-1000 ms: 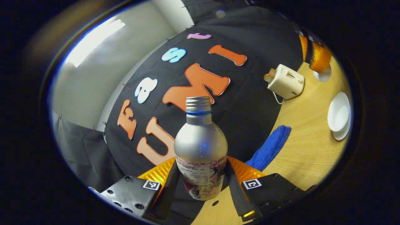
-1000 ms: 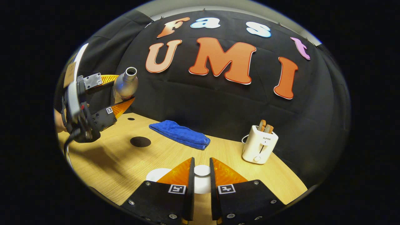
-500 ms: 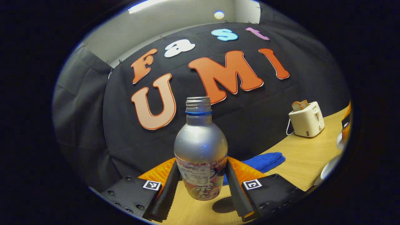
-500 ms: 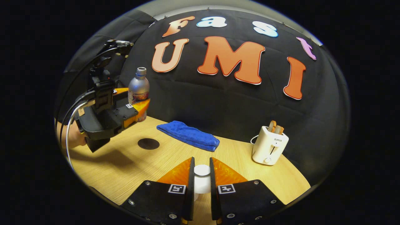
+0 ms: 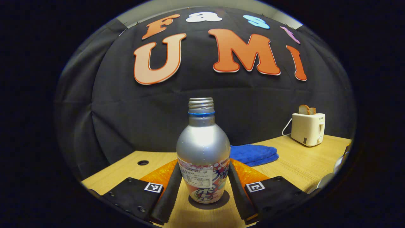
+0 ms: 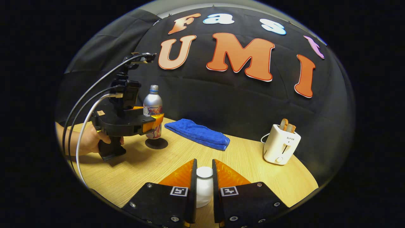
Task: Open the teacup lid with one hand, grasp the water bottle and pour water into the teacup with the other hand; after pouring, place the water bottle on the coaster and then close the teacup lid.
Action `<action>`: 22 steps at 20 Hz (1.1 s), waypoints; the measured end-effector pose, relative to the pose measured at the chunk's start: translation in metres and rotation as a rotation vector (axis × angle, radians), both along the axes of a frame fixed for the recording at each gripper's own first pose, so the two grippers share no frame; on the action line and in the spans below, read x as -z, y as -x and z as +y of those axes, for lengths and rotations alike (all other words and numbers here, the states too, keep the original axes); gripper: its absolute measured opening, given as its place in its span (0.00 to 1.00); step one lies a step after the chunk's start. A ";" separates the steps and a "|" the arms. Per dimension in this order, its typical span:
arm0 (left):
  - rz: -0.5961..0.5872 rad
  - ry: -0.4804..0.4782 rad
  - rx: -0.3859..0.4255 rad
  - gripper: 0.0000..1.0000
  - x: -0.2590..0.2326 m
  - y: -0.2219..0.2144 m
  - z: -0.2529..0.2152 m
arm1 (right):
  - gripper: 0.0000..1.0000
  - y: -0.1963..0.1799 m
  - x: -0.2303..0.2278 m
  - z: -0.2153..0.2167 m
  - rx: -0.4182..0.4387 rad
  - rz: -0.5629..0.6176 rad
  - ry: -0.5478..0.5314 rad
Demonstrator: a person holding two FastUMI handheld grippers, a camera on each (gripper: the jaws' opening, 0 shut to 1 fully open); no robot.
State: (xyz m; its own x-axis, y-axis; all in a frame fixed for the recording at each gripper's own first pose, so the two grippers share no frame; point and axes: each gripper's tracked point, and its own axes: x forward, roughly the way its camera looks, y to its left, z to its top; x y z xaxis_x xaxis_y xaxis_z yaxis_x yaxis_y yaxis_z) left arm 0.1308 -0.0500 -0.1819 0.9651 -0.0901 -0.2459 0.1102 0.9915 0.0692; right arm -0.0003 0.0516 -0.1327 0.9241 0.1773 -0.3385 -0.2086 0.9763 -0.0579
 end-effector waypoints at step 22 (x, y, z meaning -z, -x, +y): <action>0.138 0.063 0.049 0.96 0.034 0.007 0.000 | 0.23 0.002 0.030 0.019 -0.029 0.082 -0.038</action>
State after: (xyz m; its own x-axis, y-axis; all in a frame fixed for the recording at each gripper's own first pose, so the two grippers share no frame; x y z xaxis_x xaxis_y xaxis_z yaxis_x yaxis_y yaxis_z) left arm 0.1238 -0.0505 -0.2160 0.9165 -0.1556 -0.3686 0.1625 0.9866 -0.0124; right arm -0.0022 0.0706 -0.1625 0.8878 0.2177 -0.4056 -0.2394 0.9709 -0.0029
